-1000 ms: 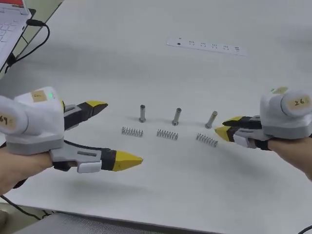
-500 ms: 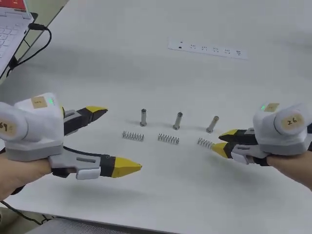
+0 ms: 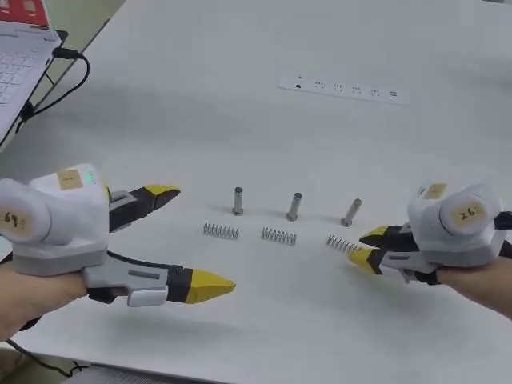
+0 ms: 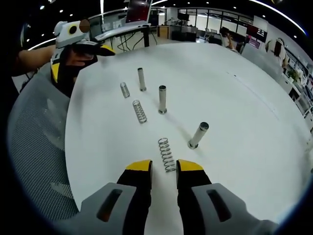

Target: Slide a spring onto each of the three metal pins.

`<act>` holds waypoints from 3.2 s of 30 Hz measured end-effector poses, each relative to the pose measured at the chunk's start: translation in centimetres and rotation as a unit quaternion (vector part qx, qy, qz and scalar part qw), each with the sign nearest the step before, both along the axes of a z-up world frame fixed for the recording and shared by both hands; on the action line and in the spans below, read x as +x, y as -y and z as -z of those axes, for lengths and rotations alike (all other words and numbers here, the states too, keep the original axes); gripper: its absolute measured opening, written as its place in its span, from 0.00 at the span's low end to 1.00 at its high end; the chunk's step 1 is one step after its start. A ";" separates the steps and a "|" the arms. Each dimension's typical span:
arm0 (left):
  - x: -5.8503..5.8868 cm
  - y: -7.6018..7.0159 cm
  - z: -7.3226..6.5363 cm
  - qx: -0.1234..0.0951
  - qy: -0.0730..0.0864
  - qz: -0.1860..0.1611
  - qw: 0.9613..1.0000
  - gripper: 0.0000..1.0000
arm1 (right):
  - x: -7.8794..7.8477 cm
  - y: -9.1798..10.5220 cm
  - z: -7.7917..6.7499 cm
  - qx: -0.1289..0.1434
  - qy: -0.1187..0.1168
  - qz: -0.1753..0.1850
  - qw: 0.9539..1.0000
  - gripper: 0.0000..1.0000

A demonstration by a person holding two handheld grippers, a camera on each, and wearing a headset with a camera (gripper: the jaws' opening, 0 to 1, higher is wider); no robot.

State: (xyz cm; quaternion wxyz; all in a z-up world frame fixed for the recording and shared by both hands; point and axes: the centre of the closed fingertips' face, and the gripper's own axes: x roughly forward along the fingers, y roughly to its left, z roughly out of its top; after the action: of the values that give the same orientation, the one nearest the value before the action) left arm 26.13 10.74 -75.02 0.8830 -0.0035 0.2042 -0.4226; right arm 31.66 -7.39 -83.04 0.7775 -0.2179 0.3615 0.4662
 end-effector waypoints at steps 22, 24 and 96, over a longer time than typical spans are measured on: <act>-0.5 -0.5 0.3 0.003 -0.003 -0.007 1.000 0.95 | 0.7 -0.8 1.7 -0.034 -0.015 -0.028 0.999 0.16; -0.6 -0.5 0.3 0.003 -0.003 -0.007 1.000 0.95 | 0.6 -0.7 1.7 -0.035 -0.017 -0.028 0.999 0.16; -0.7 7.3 -0.3 -0.031 -0.006 0.129 0.991 0.61 | -5.4 -4.8 -5.7 0.010 0.034 -0.178 0.983 0.08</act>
State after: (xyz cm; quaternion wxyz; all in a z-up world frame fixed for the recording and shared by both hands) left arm 25.47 3.44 -74.76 0.8194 -0.0069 0.1956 -0.5388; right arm 26.27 -2.60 -77.36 0.6960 -0.2871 0.2854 0.5931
